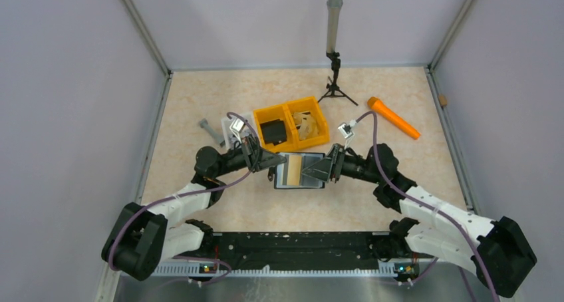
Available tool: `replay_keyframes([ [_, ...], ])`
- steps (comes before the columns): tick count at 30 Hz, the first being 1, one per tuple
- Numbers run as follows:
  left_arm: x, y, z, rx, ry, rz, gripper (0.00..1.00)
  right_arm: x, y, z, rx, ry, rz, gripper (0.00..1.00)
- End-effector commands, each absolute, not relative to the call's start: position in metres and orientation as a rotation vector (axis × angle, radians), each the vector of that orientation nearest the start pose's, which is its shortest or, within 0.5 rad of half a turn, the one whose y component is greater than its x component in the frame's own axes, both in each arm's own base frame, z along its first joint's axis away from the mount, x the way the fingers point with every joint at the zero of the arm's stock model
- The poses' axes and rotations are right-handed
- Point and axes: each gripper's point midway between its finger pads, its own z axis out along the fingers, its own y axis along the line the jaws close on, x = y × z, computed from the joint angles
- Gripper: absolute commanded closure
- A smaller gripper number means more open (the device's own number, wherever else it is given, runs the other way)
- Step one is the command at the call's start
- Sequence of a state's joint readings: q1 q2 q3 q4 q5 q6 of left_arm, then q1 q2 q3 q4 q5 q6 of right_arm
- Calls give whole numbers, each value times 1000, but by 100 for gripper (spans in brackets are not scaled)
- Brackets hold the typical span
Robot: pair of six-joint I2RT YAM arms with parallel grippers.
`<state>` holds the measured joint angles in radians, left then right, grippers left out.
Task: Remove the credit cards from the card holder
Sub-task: Remove the credit card from the card holder.
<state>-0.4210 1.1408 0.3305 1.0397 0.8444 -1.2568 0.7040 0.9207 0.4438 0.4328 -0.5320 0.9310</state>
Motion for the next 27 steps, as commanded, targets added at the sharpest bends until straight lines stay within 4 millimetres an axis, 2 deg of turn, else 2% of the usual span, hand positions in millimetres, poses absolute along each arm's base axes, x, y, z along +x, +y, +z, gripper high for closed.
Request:
replay_keyframes([
  [1,187,-254,270,213,1583,-1905,100,155,296,258,-320,1738,1728,52],
  [12,183,-254,279,215,1539,-1962,100,151,301,267,-331,1686,1791,59],
  [20,178,-254,282,239,1538,-1950,100,156,303,260,-328,1721,1748,57],
  [27,179,-253,284,239,1551,-1918,100,161,300,256,-330,1735,1683,50],
])
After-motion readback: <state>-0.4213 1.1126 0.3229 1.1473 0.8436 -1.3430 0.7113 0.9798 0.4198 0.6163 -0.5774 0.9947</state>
